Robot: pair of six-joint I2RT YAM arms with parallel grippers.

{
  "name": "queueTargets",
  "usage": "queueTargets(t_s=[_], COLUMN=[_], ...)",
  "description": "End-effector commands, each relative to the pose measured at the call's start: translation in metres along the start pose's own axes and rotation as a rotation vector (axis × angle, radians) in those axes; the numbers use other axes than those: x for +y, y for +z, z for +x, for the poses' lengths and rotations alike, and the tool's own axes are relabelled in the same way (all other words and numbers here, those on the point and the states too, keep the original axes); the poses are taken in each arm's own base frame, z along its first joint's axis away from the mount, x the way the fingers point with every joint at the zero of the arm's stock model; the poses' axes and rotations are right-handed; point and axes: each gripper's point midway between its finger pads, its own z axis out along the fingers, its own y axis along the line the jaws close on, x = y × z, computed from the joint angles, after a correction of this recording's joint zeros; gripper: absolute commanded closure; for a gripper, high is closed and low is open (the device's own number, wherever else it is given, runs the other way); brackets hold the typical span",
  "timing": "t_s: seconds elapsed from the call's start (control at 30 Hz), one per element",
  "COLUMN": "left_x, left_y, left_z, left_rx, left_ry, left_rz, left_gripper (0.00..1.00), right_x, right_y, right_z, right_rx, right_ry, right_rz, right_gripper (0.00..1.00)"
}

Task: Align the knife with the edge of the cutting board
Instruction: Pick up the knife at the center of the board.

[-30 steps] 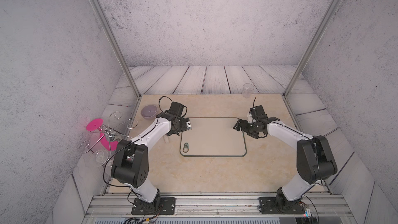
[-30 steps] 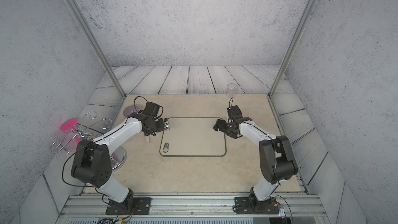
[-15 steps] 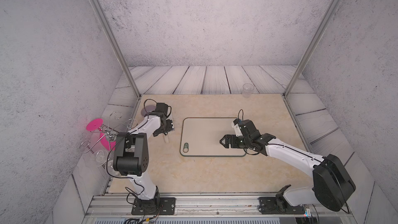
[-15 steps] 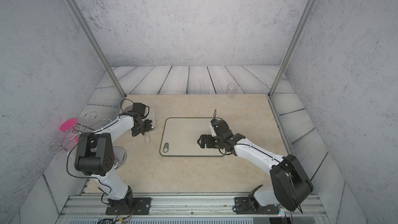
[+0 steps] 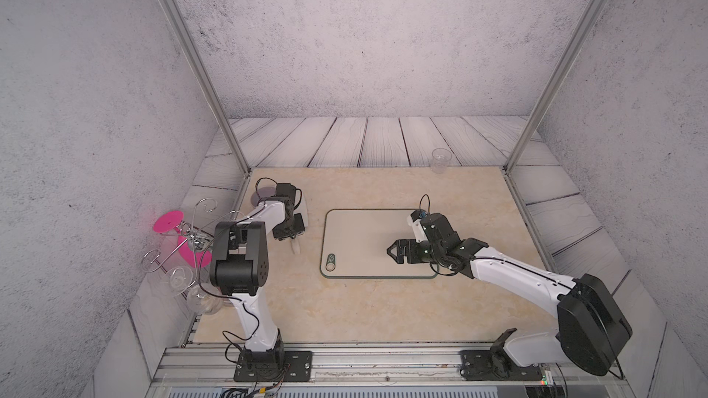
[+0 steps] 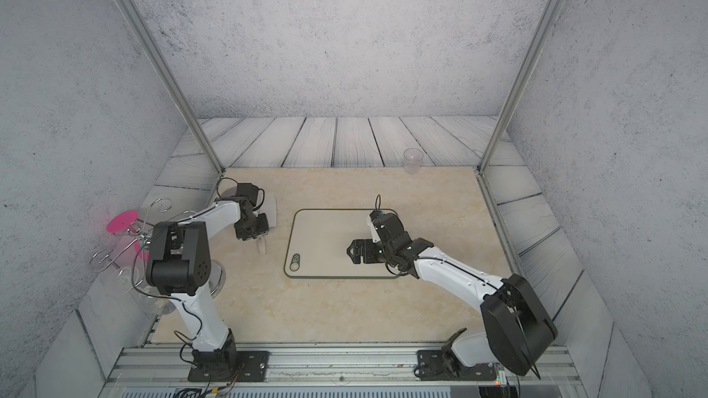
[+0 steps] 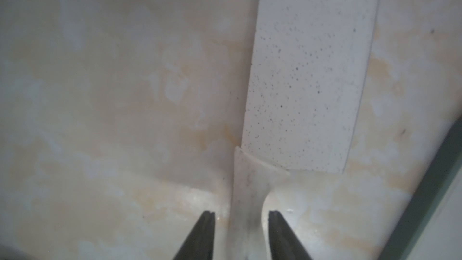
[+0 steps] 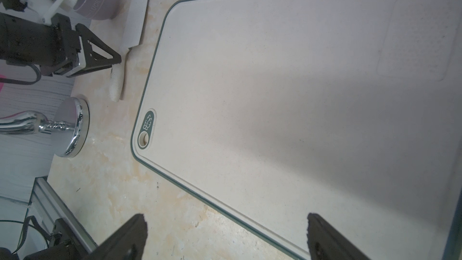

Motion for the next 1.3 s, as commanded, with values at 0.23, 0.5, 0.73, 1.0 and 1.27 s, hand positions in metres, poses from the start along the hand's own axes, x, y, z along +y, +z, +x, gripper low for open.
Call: queueTargets(t_s=[0.23, 0.5, 0.73, 1.0, 1.27], left_x=[0.005, 0.000, -0.004, -0.007, 0.001], left_y=[0.004, -0.010, -0.024, -0.017, -0.002], left_z=[0.022, 0.061, 0.095, 0.090, 0.099], left_rx=[0.087, 0.129, 0.160, 0.163, 0.213], left_ry=[-0.010, -0.006, -0.064, 0.017, 0.038], left_rz=[-0.021, -0.067, -0.031, -0.051, -0.102], left_gripper=[0.71, 0.74, 0.70, 0.49, 0.61], right_x=[0.000, 0.000, -0.001, 0.004, 0.002], right_y=[0.003, 0.006, 0.003, 0.001, -0.001], right_z=[-0.006, -0.005, -0.002, -0.002, -0.003], right_rx=[0.002, -0.002, -0.014, -0.021, -0.028], right_ry=[-0.015, -0.013, -0.028, -0.052, -0.055], right_rz=[0.021, 0.012, 0.003, -0.025, -0.010], right_gripper=[0.01, 0.01, 0.01, 0.01, 0.01])
